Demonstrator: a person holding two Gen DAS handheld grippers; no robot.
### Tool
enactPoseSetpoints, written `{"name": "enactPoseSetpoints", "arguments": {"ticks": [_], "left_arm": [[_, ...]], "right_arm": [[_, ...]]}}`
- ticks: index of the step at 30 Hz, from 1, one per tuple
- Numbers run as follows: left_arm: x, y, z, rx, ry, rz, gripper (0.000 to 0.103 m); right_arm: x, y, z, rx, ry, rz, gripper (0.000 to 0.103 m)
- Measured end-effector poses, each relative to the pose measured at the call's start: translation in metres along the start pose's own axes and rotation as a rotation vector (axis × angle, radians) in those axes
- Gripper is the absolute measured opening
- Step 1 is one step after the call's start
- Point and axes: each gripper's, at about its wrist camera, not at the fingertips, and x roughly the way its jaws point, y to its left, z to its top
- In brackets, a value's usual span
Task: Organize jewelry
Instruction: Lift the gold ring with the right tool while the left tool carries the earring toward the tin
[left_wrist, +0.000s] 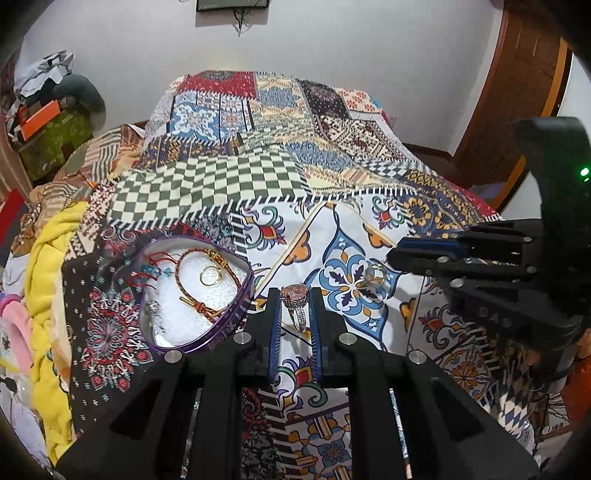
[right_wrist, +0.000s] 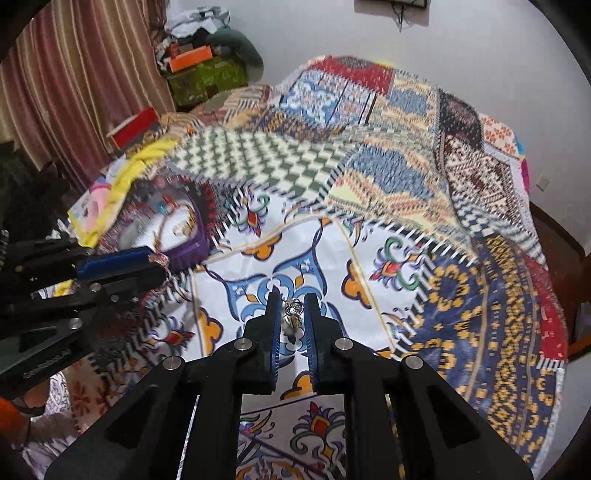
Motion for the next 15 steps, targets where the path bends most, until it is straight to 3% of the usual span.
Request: {"name": "enactPoseSetpoints", "arguments": {"ticks": [9, 15], "left_arm": [[-0.027, 0.001, -0.001, -0.006, -0.045, 0.013, 0.013], [-0.038, 0.011, -0.008, -0.028, -0.052, 0.023, 0.013]], "right_arm": [[-0.038, 0.010, 0.008, 0.012, -0.090, 0.035, 0.011], [-0.018, 0.032, -0.009, -0.020, -0.025, 0.055, 0.011]]}}
